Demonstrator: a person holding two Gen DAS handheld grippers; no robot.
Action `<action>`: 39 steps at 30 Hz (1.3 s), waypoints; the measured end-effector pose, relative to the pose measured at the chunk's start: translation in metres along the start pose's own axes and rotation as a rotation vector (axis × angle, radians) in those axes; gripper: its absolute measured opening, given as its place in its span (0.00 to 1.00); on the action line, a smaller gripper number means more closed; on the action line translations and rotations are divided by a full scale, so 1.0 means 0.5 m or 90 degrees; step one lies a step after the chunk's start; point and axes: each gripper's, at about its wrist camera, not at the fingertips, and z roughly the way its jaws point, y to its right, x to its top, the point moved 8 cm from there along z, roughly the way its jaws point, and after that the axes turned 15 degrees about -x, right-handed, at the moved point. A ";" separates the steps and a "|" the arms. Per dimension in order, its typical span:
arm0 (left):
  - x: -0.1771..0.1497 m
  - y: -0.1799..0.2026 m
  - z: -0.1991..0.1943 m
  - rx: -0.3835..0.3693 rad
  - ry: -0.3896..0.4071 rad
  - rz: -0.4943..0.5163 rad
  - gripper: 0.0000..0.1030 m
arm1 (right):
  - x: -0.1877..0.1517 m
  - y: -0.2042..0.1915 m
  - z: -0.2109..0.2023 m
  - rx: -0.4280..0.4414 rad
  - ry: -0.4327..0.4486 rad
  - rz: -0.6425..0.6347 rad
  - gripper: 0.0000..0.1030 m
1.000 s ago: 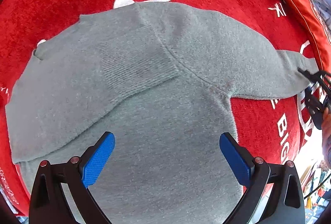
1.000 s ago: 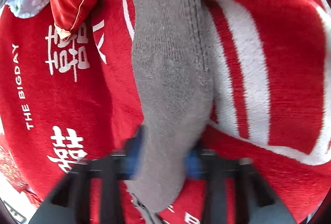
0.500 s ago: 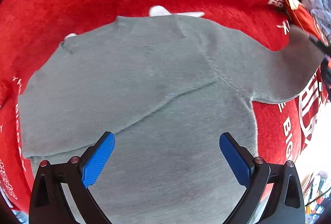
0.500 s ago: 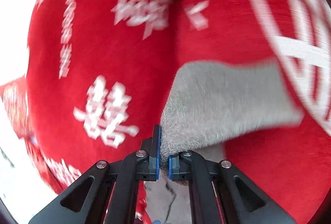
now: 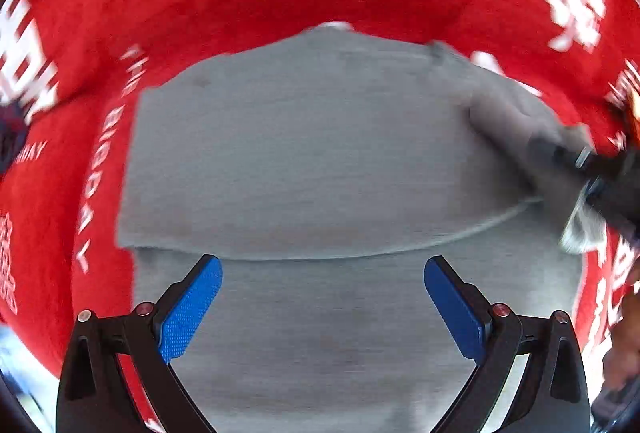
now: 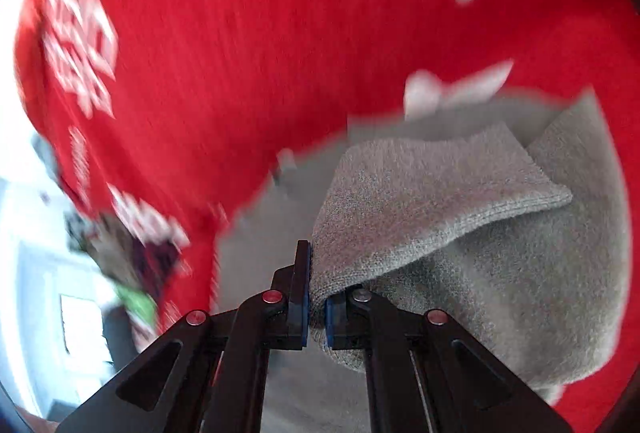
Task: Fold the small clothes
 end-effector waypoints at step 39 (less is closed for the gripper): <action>0.074 -0.096 0.043 -0.236 0.016 -0.146 0.99 | -0.096 -0.021 -0.028 -0.080 -0.058 -0.079 0.67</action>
